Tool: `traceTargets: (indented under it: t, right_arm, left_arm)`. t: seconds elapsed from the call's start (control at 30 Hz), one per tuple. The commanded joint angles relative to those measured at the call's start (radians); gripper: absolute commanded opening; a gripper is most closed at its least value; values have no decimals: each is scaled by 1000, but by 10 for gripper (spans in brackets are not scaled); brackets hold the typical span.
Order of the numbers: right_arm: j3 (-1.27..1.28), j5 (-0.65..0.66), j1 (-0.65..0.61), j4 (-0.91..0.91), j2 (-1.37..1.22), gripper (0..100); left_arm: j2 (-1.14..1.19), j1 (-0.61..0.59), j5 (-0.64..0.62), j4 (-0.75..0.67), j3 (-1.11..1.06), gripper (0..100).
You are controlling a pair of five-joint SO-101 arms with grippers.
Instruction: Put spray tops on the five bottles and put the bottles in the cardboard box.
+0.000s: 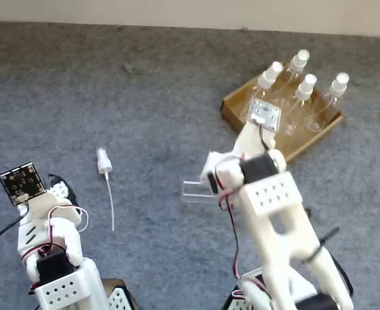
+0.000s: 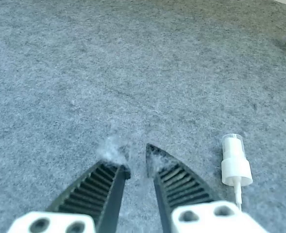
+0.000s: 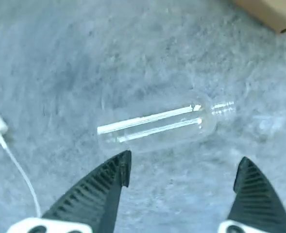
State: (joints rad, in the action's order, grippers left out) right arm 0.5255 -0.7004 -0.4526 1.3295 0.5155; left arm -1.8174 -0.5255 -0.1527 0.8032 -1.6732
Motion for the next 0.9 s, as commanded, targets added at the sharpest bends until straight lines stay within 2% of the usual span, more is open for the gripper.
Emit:
traceTargets:
  t: [0.0, 0.17, 0.27, 0.5, 0.87]
  right_arm:
    - [-125, -89, 7, 12, -88, 307]
    - [-133, -227, 13, -67, -203, 307]
    - [-125, -265, 7, -125, -266, 307]
    - [-127, -322, 7, -260, -417, 307]
    - [-136, -331, 5, -266, -648, 305]
  left_arm:
    - [-5, 19, 11, 2, -19, 7]
    - [-5, 19, 11, 2, -19, 7]
    - [-5, 19, 11, 2, -19, 7]
    - [-5, 19, 11, 2, -19, 7]
    - [-5, 19, 11, 2, -19, 7]
